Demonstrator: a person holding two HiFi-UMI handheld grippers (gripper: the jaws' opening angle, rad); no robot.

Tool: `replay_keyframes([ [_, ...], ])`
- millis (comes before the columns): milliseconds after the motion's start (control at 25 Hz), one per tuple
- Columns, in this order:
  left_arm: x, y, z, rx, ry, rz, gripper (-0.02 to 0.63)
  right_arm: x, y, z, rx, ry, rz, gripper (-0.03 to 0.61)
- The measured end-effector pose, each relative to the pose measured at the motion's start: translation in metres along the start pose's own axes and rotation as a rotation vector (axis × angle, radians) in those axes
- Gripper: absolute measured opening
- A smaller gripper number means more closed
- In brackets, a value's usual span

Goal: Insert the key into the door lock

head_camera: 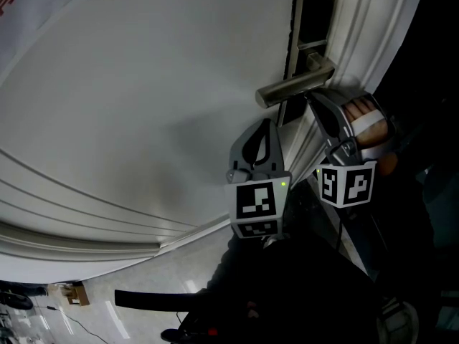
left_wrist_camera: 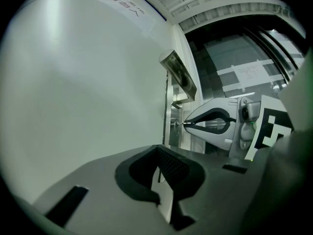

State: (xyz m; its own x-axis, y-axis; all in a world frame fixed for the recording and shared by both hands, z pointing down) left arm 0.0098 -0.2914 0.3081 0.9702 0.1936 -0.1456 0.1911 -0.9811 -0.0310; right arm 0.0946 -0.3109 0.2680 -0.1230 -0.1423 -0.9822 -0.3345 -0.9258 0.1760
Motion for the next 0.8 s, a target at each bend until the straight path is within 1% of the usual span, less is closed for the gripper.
replay_keyframes([
  [240, 0.0017, 0.0007, 0.0029, 0.013, 0.003, -0.011, 0.002, 0.0012, 0.0057, 0.0009, -0.018, -0.018, -0.003, 0.012],
  [400, 0.0004, -0.0001, 0.0022, 0.012, -0.008, -0.004, 0.002, 0.0012, 0.0064, 0.0017, -0.017, -0.021, 0.0, 0.012],
  [560, 0.0014, 0.0033, 0.0004, 0.005, 0.008, -0.011, 0.002, 0.0009, 0.0081, 0.0002, -0.016, -0.015, -0.002, 0.012],
  [800, 0.0024, 0.0035, 0.0024, 0.013, 0.008, -0.007, 0.002, 0.0004, 0.0077, 0.0008, -0.016, -0.019, -0.007, 0.012],
])
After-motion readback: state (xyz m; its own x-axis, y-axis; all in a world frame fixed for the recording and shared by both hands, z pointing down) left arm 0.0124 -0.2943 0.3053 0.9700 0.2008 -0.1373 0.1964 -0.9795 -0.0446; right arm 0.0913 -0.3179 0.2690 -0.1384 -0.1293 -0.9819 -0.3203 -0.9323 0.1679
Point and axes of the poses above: the fingertips, and each gripper's own axes: y forward along the fingers, x to its right, z out of its top, the point moved 2 cm from there along -y, backward along the fingers, and after that the axes turned 9 degrees about z, right-handed, at the moved point
